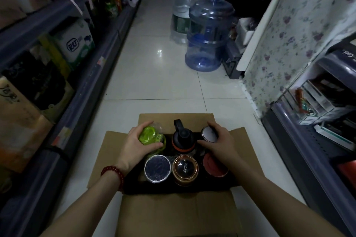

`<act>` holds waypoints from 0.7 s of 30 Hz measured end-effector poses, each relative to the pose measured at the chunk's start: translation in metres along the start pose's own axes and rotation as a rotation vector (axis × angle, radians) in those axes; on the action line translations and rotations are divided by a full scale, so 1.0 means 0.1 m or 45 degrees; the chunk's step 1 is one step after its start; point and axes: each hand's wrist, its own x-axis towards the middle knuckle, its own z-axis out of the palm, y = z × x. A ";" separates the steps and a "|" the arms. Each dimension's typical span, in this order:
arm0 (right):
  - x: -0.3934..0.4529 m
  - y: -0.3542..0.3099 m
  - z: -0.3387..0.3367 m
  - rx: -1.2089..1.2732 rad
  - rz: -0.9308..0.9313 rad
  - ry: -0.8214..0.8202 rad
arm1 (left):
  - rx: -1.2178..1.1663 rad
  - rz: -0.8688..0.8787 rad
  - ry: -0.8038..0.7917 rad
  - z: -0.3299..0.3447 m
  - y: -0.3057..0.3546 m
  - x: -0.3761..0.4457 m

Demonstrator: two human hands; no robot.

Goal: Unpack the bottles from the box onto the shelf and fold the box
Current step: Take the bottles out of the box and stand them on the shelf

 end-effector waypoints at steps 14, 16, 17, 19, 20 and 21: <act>-0.18 -0.37 -0.30 0.068 0.013 0.232 | 0.329 0.005 0.014 -0.20 0.46 -0.01; -0.18 -0.61 -0.48 0.054 0.054 0.236 | 0.304 -0.009 0.070 -0.28 0.74 -0.01; -0.18 -0.75 -0.57 0.047 0.066 0.240 | 0.276 -0.016 0.091 -0.33 0.91 0.00; -0.21 -1.08 -0.80 0.036 0.076 0.244 | 0.207 -0.028 0.119 -0.47 1.30 0.00; -0.23 -1.27 -0.93 0.040 0.084 0.243 | 0.185 -0.034 0.120 -0.55 1.51 0.00; -0.25 -1.46 -1.06 0.055 0.095 0.243 | 0.174 -0.041 0.109 -0.63 1.74 0.00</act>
